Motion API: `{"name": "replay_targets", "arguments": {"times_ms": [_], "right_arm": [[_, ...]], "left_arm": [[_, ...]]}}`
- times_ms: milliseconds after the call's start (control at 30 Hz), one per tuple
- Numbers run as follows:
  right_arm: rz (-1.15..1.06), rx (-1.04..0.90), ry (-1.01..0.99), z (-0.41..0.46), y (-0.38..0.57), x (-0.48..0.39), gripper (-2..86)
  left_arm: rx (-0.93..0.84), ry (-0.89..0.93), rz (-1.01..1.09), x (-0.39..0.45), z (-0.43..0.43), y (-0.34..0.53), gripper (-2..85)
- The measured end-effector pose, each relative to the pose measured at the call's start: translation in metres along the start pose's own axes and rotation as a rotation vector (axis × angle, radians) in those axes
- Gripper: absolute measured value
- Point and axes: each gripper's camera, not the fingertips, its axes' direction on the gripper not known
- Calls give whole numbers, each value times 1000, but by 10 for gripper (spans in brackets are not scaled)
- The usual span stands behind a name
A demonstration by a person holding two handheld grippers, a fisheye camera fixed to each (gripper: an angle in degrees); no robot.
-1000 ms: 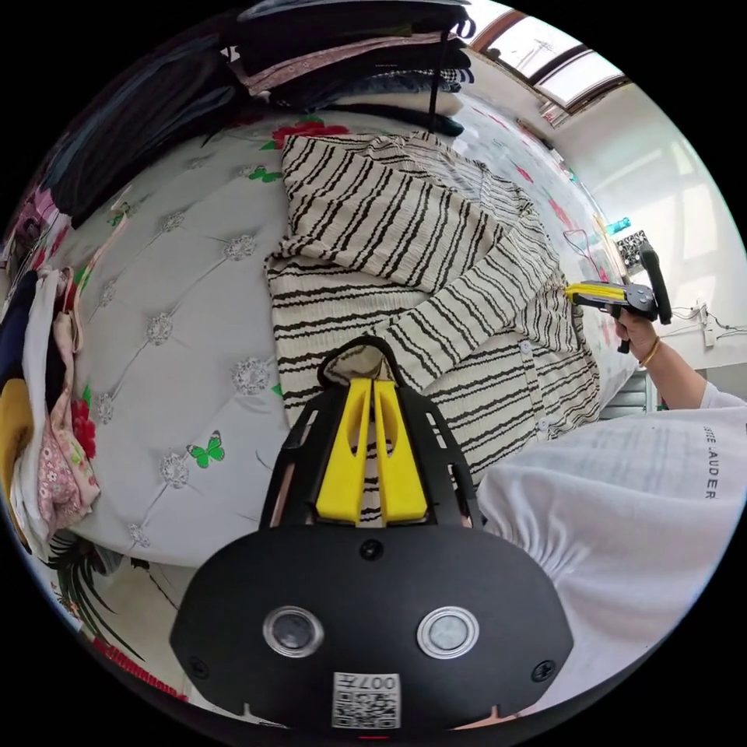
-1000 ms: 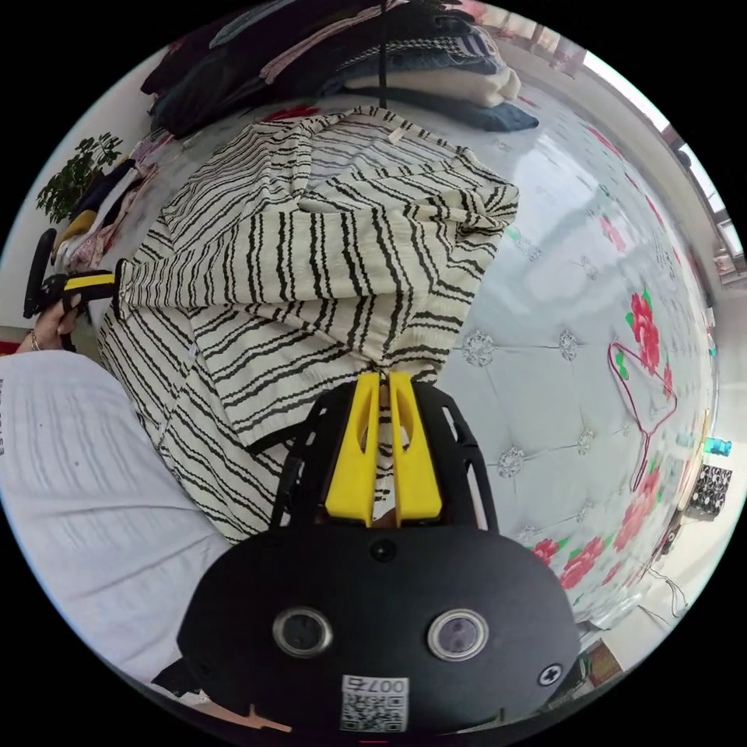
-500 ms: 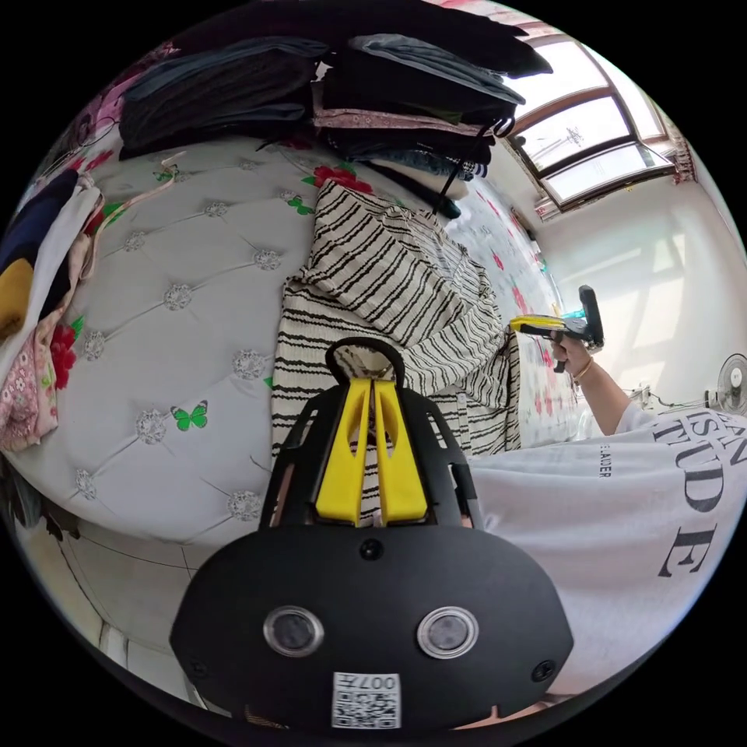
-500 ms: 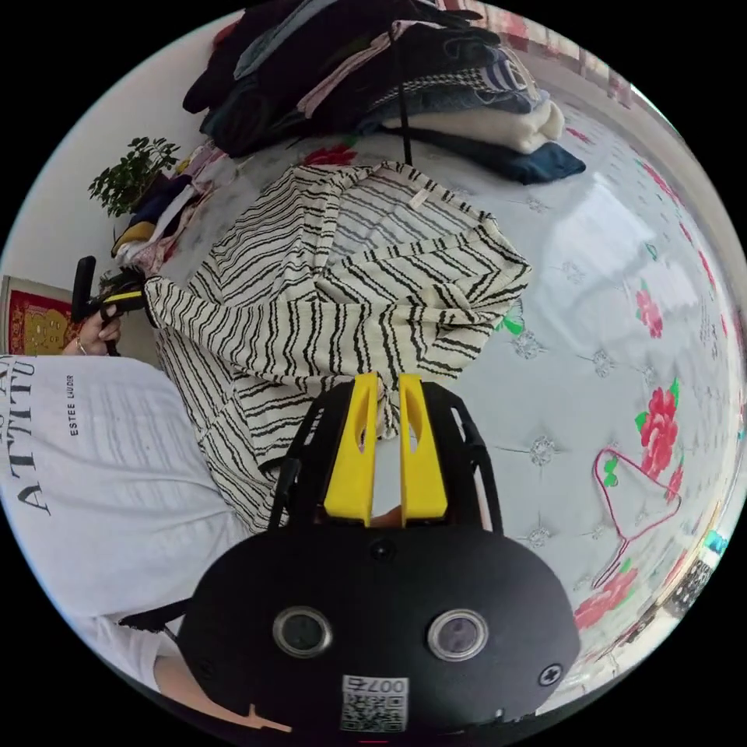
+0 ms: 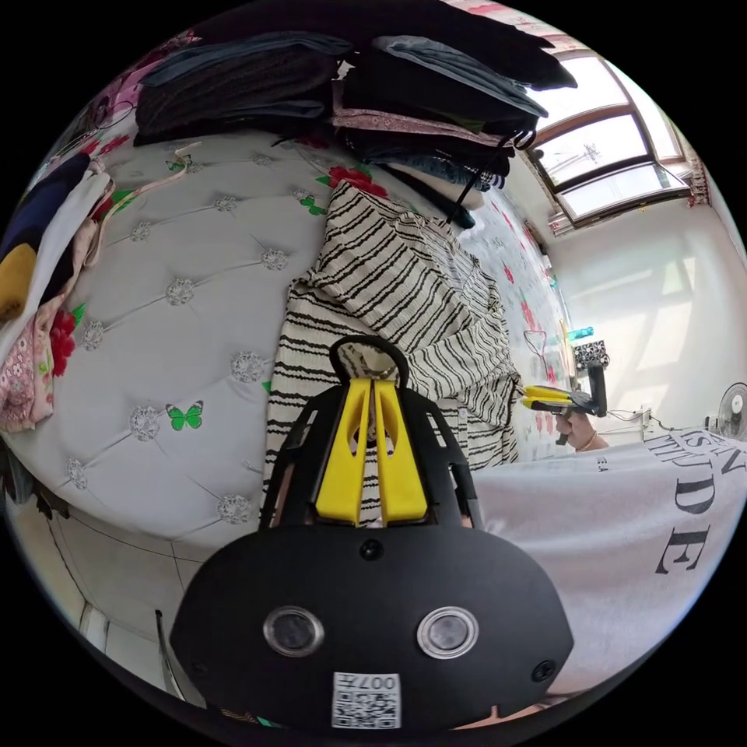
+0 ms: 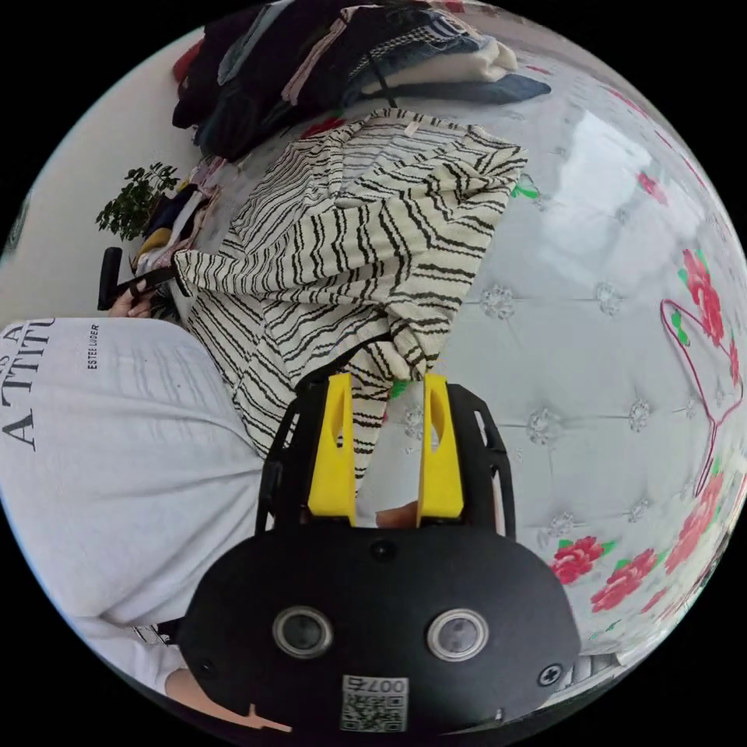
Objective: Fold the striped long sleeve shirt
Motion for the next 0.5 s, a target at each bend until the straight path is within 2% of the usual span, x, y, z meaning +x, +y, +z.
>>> {"name": "replay_targets", "arguments": {"times_ms": [67, 133, 200, 233, 267, 300, 333, 500], "right_arm": [[0, -82, -21, 21, 15, -4, 79], [-14, 6, 35, 16, 29, -14, 68], [24, -92, 24, 29, 37, -15, 52], [27, -31, 21, 25, 42, -17, 46], [36, -55, 0, 28, 49, -19, 33], [58, -158, 2, 41, 55, -17, 20], [56, -99, -4, 35, 59, -17, 17], [103, -242, 26, 26, 98, 8, 15]], "left_arm": [[-8, -9, 7, 1, 1, -1, -10], [-13, -27, 2, 0, 0, -2, -10], [-17, -41, -8, -3, 0, -1, -10], [-26, -57, -19, -6, 2, -1, -10], [-33, -67, -26, -8, 3, 0, -10], [-49, -91, -37, -11, 6, 0, -10], [-67, -112, -47, -14, 10, 1, -10], [-86, -94, -51, -21, 18, 4, -9]]}}
